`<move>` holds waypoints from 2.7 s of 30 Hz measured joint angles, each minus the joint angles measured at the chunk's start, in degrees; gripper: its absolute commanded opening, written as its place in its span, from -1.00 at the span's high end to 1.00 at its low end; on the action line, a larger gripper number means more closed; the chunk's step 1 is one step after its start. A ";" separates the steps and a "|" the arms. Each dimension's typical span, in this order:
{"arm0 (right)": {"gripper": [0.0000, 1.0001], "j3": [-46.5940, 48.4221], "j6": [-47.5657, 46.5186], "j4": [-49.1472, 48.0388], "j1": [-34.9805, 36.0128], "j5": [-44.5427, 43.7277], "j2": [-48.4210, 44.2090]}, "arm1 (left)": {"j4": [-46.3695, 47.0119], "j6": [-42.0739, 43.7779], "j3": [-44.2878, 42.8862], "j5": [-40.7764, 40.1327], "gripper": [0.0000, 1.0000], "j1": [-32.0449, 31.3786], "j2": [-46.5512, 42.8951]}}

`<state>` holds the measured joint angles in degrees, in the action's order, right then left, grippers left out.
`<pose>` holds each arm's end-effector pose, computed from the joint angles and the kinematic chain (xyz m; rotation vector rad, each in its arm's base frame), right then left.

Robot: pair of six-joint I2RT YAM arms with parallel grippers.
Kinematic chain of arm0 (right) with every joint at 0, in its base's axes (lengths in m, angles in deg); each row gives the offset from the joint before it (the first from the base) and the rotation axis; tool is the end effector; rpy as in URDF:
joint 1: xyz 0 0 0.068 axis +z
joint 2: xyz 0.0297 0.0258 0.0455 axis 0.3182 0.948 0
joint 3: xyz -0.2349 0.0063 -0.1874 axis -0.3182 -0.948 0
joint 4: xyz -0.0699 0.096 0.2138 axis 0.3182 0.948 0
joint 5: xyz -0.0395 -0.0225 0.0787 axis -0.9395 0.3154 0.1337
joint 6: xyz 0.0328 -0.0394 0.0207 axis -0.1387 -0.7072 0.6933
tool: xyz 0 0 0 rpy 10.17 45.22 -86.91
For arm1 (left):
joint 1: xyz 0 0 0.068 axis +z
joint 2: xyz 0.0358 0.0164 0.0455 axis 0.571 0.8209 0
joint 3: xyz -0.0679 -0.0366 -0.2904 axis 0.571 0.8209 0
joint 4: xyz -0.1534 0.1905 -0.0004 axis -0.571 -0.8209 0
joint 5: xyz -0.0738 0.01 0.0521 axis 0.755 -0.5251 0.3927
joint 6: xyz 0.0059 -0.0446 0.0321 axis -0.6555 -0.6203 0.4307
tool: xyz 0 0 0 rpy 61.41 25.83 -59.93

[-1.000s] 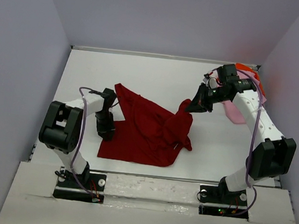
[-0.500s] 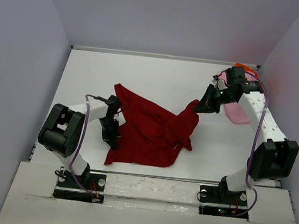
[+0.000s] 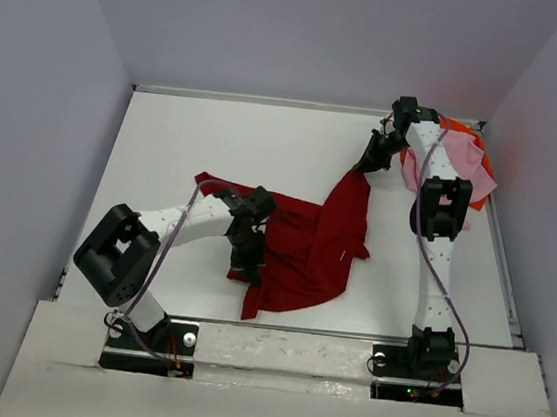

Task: Fold and stack the t-shirts
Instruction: Flatten out the tshirt

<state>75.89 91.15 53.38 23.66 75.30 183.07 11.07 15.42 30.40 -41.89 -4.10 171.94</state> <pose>0.5053 0.0639 0.2135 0.3483 2.9321 0.8316 0.1891 -0.1694 0.2101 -0.0475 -3.0173 0.6142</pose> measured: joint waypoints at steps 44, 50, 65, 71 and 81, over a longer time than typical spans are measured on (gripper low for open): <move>-0.58 -32.79 2.75 -12.00 -0.46 10.64 -36.98 | -10.03 -1.88 -33.75 -12.55 -0.98 3.39 -2.27; -0.58 -65.18 1.40 -8.04 0.59 10.47 -60.63 | -10.01 4.48 -26.29 -13.16 -0.98 6.32 2.97; -0.52 -86.44 0.35 4.63 0.92 10.45 -86.58 | -6.75 11.78 -22.71 -8.13 -0.98 14.58 8.11; -0.45 -95.76 0.50 5.60 2.64 8.17 -97.15 | -6.05 12.20 -20.39 -6.01 -0.98 19.82 8.00; -0.42 -102.33 2.34 5.16 5.01 9.05 -107.58 | -2.84 11.72 -16.15 -2.12 -0.98 21.53 5.31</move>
<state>-26.44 93.48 58.54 28.67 84.35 75.49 8.23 27.13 14.25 -44.01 17.43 177.25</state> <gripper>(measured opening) 0.711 0.989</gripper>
